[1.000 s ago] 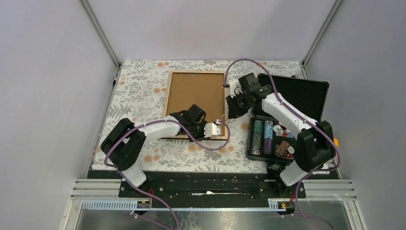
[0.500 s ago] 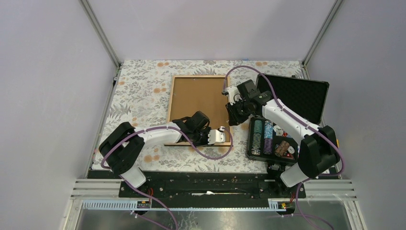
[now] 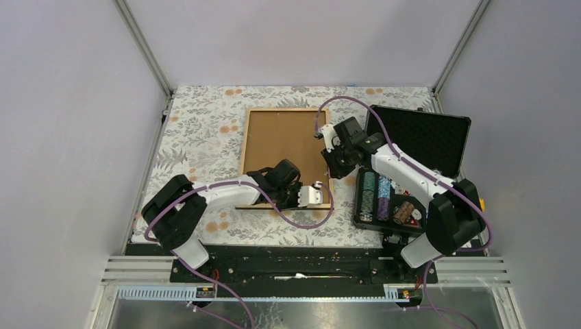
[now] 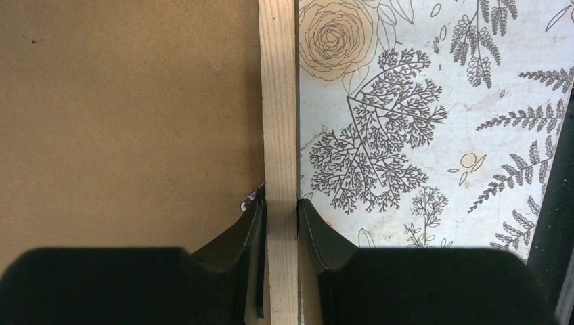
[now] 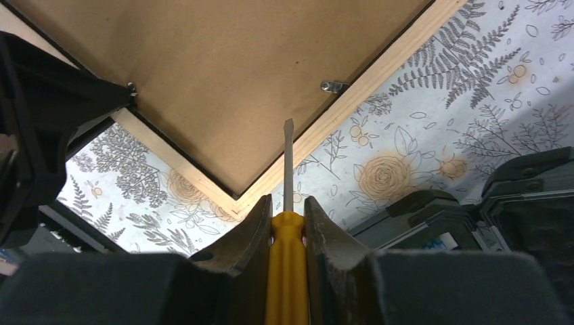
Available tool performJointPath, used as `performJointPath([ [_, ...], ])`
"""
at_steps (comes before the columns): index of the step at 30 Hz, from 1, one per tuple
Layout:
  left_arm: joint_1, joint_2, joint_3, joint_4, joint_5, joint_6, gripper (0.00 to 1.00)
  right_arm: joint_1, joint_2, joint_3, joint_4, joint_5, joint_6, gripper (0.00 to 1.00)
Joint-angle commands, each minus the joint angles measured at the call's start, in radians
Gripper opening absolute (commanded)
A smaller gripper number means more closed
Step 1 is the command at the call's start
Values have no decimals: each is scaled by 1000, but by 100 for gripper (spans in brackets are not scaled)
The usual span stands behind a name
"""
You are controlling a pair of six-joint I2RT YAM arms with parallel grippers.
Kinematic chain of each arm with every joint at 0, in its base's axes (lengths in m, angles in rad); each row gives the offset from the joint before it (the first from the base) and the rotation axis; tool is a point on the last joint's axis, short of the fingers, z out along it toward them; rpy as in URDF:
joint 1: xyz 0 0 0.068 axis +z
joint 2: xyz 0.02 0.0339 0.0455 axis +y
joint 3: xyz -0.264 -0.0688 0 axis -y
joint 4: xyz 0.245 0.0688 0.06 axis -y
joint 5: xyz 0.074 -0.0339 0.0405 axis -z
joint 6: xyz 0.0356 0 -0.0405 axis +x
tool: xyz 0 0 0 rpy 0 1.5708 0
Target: Take the photo out of the frame
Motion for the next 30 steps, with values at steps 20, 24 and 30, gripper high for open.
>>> performJointPath([
  [20, -43, 18, -43, -56, 57, 1, 15, 15, 111, 80, 66, 173, -93, 0],
  [24, -44, 21, -41, -56, 58, 2, 15, 17, 112, 80, 58, 191, -106, 0],
  [30, -47, 25, -39, -55, 58, 2, 15, 22, 71, 99, -10, 182, -95, 0],
])
